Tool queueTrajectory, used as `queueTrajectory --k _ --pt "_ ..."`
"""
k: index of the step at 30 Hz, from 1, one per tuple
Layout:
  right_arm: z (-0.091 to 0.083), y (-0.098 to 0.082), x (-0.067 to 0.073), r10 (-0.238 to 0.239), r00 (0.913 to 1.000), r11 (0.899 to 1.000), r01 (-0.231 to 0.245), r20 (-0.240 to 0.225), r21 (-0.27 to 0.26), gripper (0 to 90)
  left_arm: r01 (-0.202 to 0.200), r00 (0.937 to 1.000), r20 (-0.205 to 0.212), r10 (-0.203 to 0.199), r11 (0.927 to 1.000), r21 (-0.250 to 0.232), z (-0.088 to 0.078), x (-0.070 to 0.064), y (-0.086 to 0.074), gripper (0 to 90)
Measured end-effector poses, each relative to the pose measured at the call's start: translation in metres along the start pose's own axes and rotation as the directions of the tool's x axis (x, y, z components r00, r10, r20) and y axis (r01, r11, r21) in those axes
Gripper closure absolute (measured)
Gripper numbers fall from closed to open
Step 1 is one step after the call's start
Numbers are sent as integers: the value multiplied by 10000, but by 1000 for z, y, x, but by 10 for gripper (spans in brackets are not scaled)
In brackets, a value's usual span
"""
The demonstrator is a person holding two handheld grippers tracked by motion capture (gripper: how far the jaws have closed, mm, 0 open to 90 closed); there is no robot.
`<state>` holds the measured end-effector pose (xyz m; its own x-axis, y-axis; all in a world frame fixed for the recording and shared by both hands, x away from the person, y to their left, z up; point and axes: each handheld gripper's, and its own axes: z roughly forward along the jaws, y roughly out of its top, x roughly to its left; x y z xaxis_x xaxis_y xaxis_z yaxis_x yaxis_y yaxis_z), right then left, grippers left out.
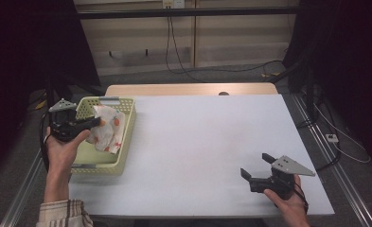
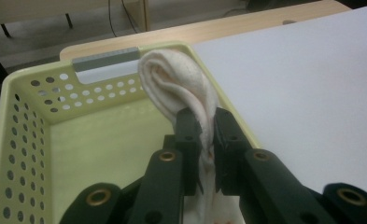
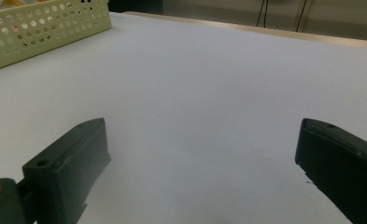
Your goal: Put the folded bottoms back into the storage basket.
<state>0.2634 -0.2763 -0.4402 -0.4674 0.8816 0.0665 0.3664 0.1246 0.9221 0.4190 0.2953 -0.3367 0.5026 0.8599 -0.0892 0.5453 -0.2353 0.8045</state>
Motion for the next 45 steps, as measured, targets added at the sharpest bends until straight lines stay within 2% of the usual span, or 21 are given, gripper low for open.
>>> queueTrajectory --k 21,32,33,37,45 --pt "0 0 0 -41 10000 10000 41 -26 24 25 89 9998 144 -98 9978 660 22 8 -9 824" --pt "1 0 0 -29 10000 10000 30 -23 54 25 56 9994 327 -77 9980 627 30 6 -9 824" --pt "1 0 0 -23 10000 10000 24 -30 53 25 -77 9998 196 62 9970 764 33 6 -9 824" --pt "1 0 1 -49 10000 10000 50 -64 46 24 12 9999 113 -23 9959 900 37 9 -11 824" --pt "1 0 1 -42 10000 10000 42 -64 69 25 106 9999 43 -110 9963 855 42 12 -11 822"
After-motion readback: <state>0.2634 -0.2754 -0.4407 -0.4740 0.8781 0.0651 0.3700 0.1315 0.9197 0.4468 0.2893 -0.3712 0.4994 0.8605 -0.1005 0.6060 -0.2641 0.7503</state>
